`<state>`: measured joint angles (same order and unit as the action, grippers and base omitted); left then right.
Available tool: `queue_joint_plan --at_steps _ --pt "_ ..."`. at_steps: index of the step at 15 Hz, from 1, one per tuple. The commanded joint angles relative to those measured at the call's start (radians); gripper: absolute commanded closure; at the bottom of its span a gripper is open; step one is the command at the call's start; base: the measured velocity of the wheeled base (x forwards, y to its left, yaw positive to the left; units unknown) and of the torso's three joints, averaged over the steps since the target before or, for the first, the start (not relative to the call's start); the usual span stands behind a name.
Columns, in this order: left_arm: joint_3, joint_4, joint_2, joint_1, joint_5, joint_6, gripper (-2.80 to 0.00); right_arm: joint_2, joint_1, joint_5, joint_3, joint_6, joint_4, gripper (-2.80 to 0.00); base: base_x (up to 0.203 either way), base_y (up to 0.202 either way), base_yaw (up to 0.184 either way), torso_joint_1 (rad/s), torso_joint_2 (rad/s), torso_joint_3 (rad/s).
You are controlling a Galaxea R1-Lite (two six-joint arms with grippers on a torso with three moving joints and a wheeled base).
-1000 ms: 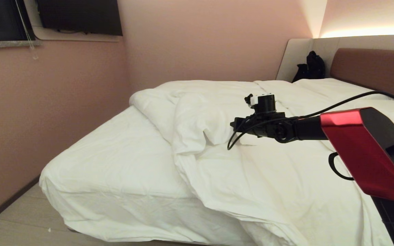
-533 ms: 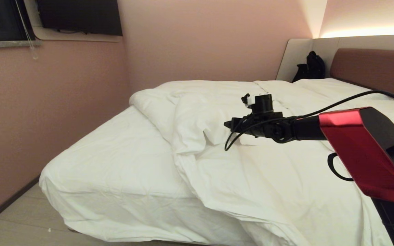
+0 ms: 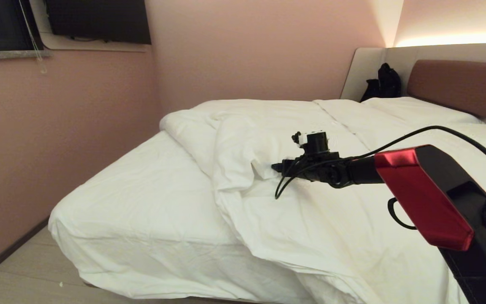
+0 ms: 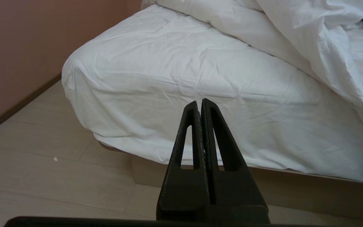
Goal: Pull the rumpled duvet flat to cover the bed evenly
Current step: Flatten the corners of the folded blanket
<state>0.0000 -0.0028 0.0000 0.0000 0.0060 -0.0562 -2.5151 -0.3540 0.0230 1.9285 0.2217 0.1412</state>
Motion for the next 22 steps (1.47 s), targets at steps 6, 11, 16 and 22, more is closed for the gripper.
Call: queue_joint_plan --at_steps 6,11,16,22 --pt "0.000 0.000 0.000 0.000 0.000 -0.002 0.00 -0.087 0.001 0.005 0.001 -0.024 0.077 0.00 0.000 0.000 0.000 0.000 0.00 0.000" --pt "0.000 0.000 0.000 0.000 0.000 -0.002 0.00 -0.082 0.007 0.006 0.001 -0.025 0.080 0.00 0.000 0.000 0.000 0.000 0.00 0.000" --pt "0.000 0.000 0.000 0.000 0.000 -0.001 0.00 -0.053 0.012 0.008 0.001 -0.022 0.078 0.00 0.000 0.000 0.000 0.000 0.00 0.000" --pt "0.000 0.000 0.000 0.000 0.000 -0.002 0.00 0.047 0.006 0.009 -0.001 -0.016 0.070 0.00 0.000 0.000 0.000 0.000 0.00 0.000"
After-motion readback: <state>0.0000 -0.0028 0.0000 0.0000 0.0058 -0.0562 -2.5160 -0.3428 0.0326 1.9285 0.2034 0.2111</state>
